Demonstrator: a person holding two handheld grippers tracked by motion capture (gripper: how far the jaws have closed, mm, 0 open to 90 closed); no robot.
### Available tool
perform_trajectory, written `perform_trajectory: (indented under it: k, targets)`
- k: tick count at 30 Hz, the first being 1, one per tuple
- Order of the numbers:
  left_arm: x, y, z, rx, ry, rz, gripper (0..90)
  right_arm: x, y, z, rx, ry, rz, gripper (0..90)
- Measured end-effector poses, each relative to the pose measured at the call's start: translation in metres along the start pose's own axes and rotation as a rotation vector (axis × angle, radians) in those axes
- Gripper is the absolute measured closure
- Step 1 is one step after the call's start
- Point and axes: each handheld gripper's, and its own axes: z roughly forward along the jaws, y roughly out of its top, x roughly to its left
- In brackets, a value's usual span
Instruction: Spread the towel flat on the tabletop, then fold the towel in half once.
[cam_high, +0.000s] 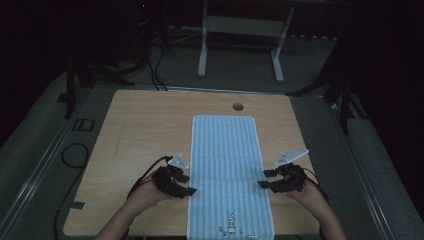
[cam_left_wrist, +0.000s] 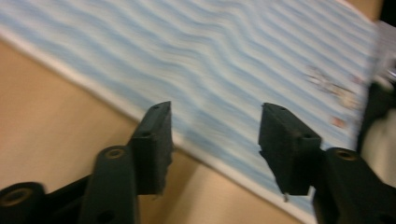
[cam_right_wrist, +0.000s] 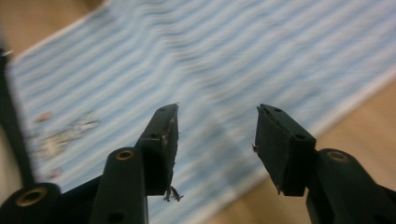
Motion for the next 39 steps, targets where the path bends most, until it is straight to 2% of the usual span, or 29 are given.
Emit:
perform_trajectory:
  k: [1, 2, 3, 4, 5, 6, 8, 9, 11, 13, 14, 16, 18, 19, 21, 22, 23, 24, 28, 32, 34, 35, 37, 38, 39]
  targets:
    - [0.005, 0.001, 0.000, 0.001, 0.008, -0.012, 42.4, -0.007, 0.002, 0.000, -0.001, -0.017, 0.002, 47.5]
    - [0.011, 0.002, 0.002, -0.002, 0.038, -0.036, 41.8, -0.013, 0.004, 0.000, -0.002, -0.029, 0.007, 47.1]
    - [0.015, 0.003, 0.002, -0.008, 0.052, -0.032, 41.1, -0.021, 0.007, 0.000, 0.000, -0.061, 0.019, 47.0]
    - [0.019, 0.003, 0.003, -0.011, 0.049, -0.041, 41.0, -0.026, 0.009, 0.000, 0.001, -0.082, 0.024, 47.0]
    - [0.022, 0.004, 0.004, -0.007, 0.055, -0.047, 40.8, -0.031, 0.010, 0.000, 0.003, -0.088, 0.024, 47.0]
    - [0.026, 0.005, 0.005, -0.010, 0.078, -0.049, 40.5, -0.035, 0.012, 0.001, 0.001, -0.091, 0.029, 47.0]
    - [0.034, 0.007, 0.007, -0.012, 0.079, -0.076, 40.5, -0.046, 0.015, 0.003, 0.003, -0.104, 0.058, 47.0]
    - [0.038, 0.009, 0.008, -0.014, 0.098, -0.089, 40.5, -0.052, 0.016, 0.005, 0.008, -0.116, 0.077, 47.0]
    - [0.046, 0.014, 0.010, -0.021, 0.105, -0.120, 38.3, -0.063, 0.020, 0.010, 0.021, -0.152, 0.117, 47.0]
    - [0.055, 0.019, 0.011, -0.027, 0.124, -0.138, 38.2, -0.070, 0.024, 0.014, 0.029, -0.170, 0.143, 47.0]
    - [0.060, 0.023, 0.014, -0.028, 0.132, -0.164, 38.2, -0.073, 0.026, 0.016, 0.031, -0.178, 0.153, 46.6]
    - [0.067, 0.032, 0.018, -0.015, 0.169, -0.184, 38.1, -0.081, 0.032, 0.022, 0.050, -0.186, 0.179, 45.7]
    - [0.069, 0.035, 0.019, -0.009, 0.181, -0.188, 38.1, -0.088, 0.039, 0.029, 0.064, -0.196, 0.203, 45.6]
    - [0.075, 0.043, 0.025, -0.007, 0.198, -0.208, 38.1, -0.092, 0.044, 0.034, 0.077, -0.205, 0.218, 45.7]
    - [0.082, 0.047, 0.032, -0.002, 0.201, -0.227, 38.1, -0.096, 0.050, 0.041, 0.085, -0.205, 0.233, 44.8]
    - [0.091, 0.050, 0.043, 0.017, 0.212, -0.249, 38.1, -0.097, 0.052, 0.043, 0.089, -0.199, 0.241, 44.3]
    - [0.091, 0.050, 0.043, 0.017, 0.212, -0.249, 38.1, -0.097, 0.052, 0.043, 0.089, -0.199, 0.241, 44.3]
    - [0.094, 0.051, 0.046, 0.024, 0.225, -0.251, 38.1, -0.105, 0.057, 0.052, 0.103, -0.219, 0.271, 44.4]
    - [0.108, 0.053, 0.058, 0.011, 0.241, -0.296, 38.1, -0.117, 0.062, 0.064, 0.120, -0.254, 0.312, 44.5]
    - [0.115, 0.055, 0.063, 0.009, 0.267, -0.299, 38.0, -0.125, 0.065, 0.075, 0.142, -0.281, 0.330, 45.8]
    - [0.115, 0.057, 0.064, 0.016, 0.275, -0.302, 38.1, -0.126, 0.065, 0.079, 0.156, -0.287, 0.334, 48.4]
    - [0.113, 0.058, 0.065, 0.021, 0.290, -0.285, 38.6, -0.125, 0.065, 0.082, 0.165, -0.297, 0.333, 49.5]
    - [0.113, 0.058, 0.065, 0.021, 0.290, -0.285, 39.8, -0.125, 0.065, 0.084, 0.177, -0.305, 0.326, 50.1]
    - [0.109, 0.059, 0.068, 0.023, 0.307, -0.256, 39.8, -0.125, 0.065, 0.084, 0.177, -0.305, 0.326, 50.1]
    - [0.105, 0.060, 0.070, 0.020, 0.316, -0.229, 46.1, -0.121, 0.064, 0.089, 0.186, -0.321, 0.301, 53.3]
